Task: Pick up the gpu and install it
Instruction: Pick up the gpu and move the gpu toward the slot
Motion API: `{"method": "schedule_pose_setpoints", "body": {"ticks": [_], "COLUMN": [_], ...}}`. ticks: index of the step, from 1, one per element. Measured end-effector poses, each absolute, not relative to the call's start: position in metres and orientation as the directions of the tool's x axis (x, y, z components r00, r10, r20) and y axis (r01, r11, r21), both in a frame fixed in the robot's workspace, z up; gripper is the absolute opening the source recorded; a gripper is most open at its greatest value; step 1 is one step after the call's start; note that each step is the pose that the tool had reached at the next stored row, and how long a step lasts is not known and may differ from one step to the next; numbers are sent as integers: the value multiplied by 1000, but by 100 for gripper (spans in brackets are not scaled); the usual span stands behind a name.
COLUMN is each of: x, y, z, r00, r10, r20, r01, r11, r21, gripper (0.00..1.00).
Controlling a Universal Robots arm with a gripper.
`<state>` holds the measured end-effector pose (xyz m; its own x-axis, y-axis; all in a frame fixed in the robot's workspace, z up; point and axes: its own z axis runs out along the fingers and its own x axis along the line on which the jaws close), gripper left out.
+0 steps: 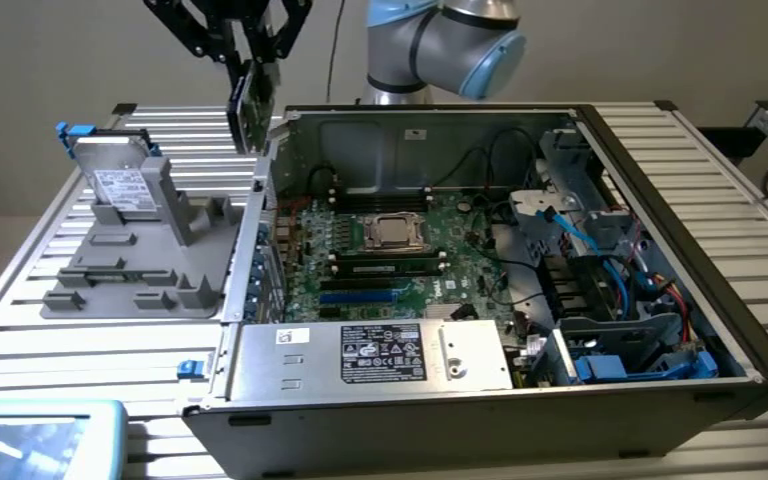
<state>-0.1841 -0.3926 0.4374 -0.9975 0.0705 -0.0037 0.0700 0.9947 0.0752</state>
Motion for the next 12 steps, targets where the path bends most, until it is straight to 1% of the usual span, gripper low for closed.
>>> {"method": "schedule_pose_setpoints", "body": {"ticks": [12], "x": [-138], "y": [-396], "z": [437], "r00": [-997], "r10": [71], "r20": [17], "r01": [72], "r11": [995], "r21": [74], "gripper": [28]}}
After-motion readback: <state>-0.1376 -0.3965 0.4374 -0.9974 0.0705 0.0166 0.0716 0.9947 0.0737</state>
